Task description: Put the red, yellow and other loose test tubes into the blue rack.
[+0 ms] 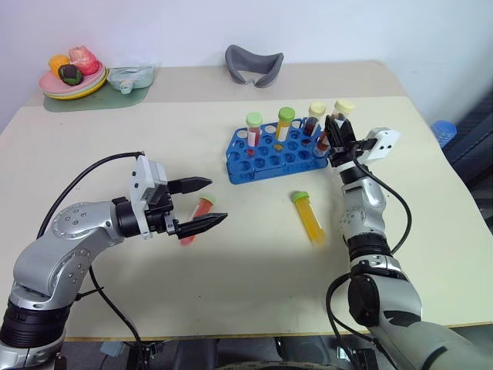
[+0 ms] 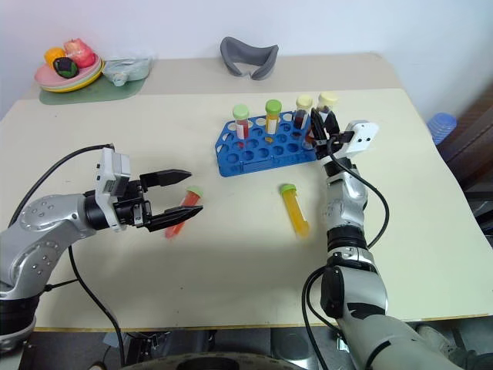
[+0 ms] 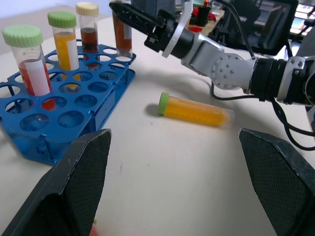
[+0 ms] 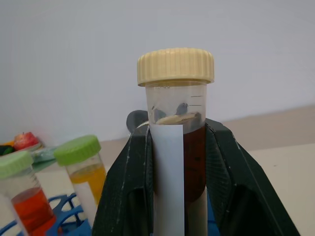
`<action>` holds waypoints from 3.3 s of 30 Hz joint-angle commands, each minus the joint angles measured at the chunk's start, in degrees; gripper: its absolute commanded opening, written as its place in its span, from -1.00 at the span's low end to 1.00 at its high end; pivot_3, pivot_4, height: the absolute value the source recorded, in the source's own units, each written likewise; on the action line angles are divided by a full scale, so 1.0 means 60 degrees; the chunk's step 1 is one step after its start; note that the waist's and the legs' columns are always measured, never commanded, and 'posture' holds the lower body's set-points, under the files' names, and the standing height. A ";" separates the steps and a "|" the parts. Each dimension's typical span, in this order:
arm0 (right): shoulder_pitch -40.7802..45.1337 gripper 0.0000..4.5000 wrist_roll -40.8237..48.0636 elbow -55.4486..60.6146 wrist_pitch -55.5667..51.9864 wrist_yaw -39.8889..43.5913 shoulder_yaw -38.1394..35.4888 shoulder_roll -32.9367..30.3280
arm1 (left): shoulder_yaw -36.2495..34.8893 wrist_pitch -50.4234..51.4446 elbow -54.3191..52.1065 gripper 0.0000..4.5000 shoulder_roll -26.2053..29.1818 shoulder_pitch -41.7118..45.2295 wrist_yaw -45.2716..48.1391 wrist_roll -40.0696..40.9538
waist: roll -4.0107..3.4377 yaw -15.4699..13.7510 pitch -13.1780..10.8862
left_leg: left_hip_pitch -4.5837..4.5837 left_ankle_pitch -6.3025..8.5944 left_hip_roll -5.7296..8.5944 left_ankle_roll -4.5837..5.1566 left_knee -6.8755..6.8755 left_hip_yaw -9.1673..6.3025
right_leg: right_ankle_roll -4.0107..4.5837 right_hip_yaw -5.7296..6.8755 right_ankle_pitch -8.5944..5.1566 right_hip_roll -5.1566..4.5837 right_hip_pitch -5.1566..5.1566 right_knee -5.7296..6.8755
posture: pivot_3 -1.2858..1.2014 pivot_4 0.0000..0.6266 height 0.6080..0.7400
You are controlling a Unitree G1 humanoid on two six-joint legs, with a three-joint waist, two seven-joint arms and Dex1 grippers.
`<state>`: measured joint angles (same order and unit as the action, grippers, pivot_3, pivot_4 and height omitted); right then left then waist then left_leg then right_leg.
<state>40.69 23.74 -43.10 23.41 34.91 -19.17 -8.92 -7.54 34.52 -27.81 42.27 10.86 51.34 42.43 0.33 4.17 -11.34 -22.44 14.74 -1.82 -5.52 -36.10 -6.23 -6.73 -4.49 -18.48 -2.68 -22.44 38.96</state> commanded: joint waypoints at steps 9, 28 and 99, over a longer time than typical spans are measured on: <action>-0.0031 -0.65 -0.0270 -0.0202 0.0504 -0.0332 0.0139 0.0223 | -0.0169 -0.0099 -0.0185 0.88 0.0081 0.0053 0.0041 0.0055 | 0.0000 0.0012 0.0000 | 0.0002 0.0000 0.0000 0.0000 0.0001 0.0000 | 0.0000 0.0000 0.0000 0.0001 0.0000 0.0000 | 0.03 -0.52 1.00; -0.0496 0.98 -0.1249 0.0420 0.1415 -0.1661 0.0441 0.0014 | -0.0140 -0.0061 -0.0214 0.88 0.0005 0.0048 -0.0100 0.0112 | -0.0001 -0.0006 0.0000 | 0.0003 -0.0001 0.0000 -0.0001 0.0005 0.0000 | 0.0001 -0.0001 0.0000 0.0000 0.0000 -0.0001 | 0.03 -0.52 1.00; -0.0212 0.98 1.4877 0.8696 -1.5341 -1.4325 0.5608 -0.6859 | 0.0889 -0.1193 0.1988 0.88 -0.0041 0.0938 0.2674 -0.1007 | -0.0002 -0.0055 -0.0008 | -0.0146 0.0014 -0.0002 0.0029 -0.0007 -0.0028 | 0.0005 0.0032 -0.0004 -0.0001 -0.0083 -0.0077 | 0.03 -0.52 1.00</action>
<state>38.33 111.71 8.65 -69.32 -50.73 15.22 -50.33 -0.87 27.24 -14.04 41.53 16.51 67.62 35.55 0.32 3.84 -11.38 -23.32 14.83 -1.83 -5.34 -36.14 -6.40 -6.69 -4.29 -18.50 -2.68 -22.94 38.50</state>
